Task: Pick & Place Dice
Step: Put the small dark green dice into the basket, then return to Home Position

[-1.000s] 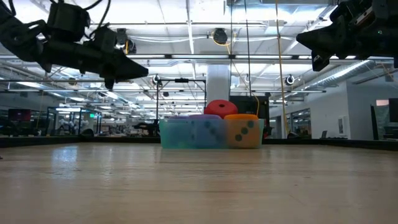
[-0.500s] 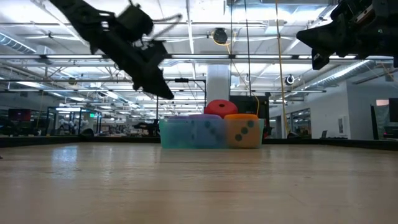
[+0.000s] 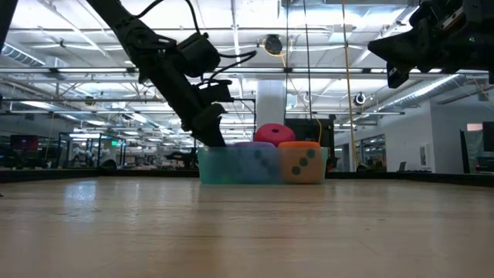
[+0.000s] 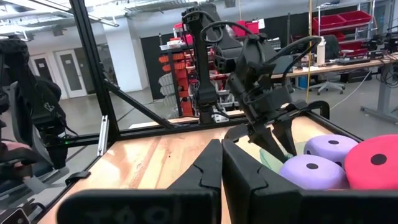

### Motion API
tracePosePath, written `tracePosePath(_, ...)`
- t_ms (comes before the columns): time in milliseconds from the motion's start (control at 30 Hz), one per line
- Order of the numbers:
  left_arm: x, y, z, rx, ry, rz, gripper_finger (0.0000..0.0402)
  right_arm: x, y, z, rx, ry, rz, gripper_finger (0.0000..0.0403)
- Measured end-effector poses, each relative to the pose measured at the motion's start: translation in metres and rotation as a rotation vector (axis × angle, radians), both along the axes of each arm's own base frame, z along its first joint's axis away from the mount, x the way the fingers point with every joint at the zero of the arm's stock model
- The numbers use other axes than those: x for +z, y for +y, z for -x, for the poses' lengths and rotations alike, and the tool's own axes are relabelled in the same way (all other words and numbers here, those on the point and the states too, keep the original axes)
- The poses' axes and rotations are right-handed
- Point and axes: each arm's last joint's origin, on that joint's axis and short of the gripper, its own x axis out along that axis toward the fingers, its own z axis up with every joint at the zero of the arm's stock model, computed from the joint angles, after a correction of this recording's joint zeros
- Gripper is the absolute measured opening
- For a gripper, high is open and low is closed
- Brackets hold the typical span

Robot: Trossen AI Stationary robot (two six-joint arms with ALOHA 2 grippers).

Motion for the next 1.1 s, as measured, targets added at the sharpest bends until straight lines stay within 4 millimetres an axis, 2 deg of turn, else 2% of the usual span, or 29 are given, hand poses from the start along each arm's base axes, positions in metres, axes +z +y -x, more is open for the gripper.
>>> tracePosePath(233,0.0,-0.003,0.004,0.035,0.06,-0.043,0.0228,0.0,0.0,0.0,0.0,0.003,-0.001,0.0)
tracePosePath(333,0.006,-0.004,0.005,0.032,0.05,-0.058,0.0254,0.0,0.0,0.0,0.0,0.004,-0.001,0.0)
tracePosePath(400,0.017,-0.006,0.009,0.009,0.023,-0.065,0.0253,0.0,0.0,0.0,-0.001,0.004,-0.001,0.0)
tracePosePath(467,0.037,-0.009,0.015,-0.017,-0.022,-0.079,0.0237,0.0,0.0,0.0,0.0,0.005,-0.001,0.0)
tracePosePath(567,0.072,-0.016,0.032,-0.076,-0.104,-0.107,0.019,-0.001,0.0,0.0,0.0,0.01,-0.002,0.0)
tracePosePath(667,0.104,-0.024,0.057,-0.143,-0.215,-0.137,0.0125,-0.001,0.0,0.0,-0.01,0.012,0.004,0.0)
tracePosePath(767,0.125,-0.031,0.088,-0.195,-0.321,-0.139,0.0051,-0.002,-0.001,0.0,-0.035,0.021,0.0,0.0)
tracePosePath(833,0.131,-0.036,0.108,-0.202,-0.374,-0.141,0.0014,-0.003,-0.001,0.0,-0.034,0.029,0.004,0.0)
tracePosePath(900,0.131,-0.041,0.129,-0.211,-0.417,-0.146,0.0012,-0.002,-0.001,0.0,-0.05,0.024,0.009,0.0)
tracePosePath(967,0.128,-0.047,0.148,-0.222,-0.467,-0.16,0.0013,-0.001,-0.004,0.002,-0.141,0.015,-0.008,0.0)
tracePosePath(1100,0.112,-0.059,0.178,-0.203,-0.543,-0.137,0.0005,0.0,-0.006,0.006,-0.249,0.026,0.003,0.0)
